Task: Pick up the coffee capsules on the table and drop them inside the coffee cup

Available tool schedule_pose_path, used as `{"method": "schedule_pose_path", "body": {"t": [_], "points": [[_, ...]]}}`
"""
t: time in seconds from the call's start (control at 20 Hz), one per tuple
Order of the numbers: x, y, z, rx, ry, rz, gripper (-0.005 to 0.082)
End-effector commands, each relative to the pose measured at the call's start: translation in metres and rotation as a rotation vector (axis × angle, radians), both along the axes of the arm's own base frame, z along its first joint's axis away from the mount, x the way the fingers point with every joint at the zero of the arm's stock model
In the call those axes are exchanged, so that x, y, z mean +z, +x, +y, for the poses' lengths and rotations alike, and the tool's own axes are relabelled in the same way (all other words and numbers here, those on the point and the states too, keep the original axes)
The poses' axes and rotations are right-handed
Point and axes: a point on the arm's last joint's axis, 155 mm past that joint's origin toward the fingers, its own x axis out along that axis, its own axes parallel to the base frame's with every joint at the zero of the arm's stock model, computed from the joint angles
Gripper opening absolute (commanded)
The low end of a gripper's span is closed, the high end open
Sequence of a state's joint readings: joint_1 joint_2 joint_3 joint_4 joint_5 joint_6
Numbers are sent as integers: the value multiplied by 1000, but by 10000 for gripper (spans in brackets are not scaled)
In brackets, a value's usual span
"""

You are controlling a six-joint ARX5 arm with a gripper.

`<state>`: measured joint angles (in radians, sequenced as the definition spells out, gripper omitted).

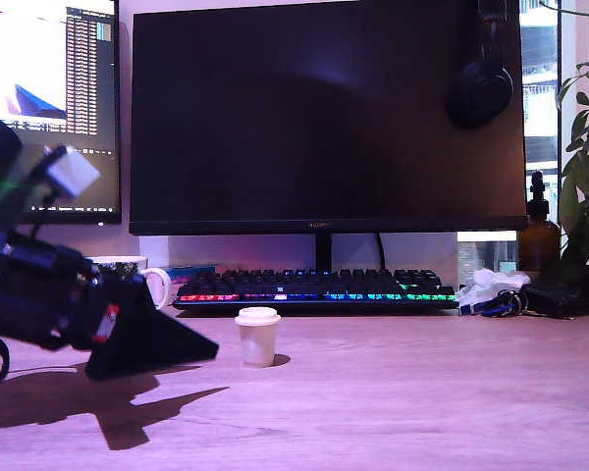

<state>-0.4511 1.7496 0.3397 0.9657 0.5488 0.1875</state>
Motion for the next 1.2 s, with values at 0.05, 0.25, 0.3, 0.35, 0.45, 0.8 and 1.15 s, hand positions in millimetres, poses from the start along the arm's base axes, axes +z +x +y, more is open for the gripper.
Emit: {"method": "schedule_pose_path", "body": {"t": [0.05, 0.25, 0.3, 0.35, 0.45, 0.8, 1.15], "points": [[1, 1, -5, -26, 5, -22, 537], [0, 2, -9, -57, 6, -32, 537], [0, 3, -11, -62, 5, -29, 537], [-1, 3, -12, -70, 7, -18, 537], [-2, 6, -14, -73, 15, -17, 536], [-2, 16, -20, -112, 62, -29, 536], [9, 24, -34, -159, 57, -16, 533]]}}
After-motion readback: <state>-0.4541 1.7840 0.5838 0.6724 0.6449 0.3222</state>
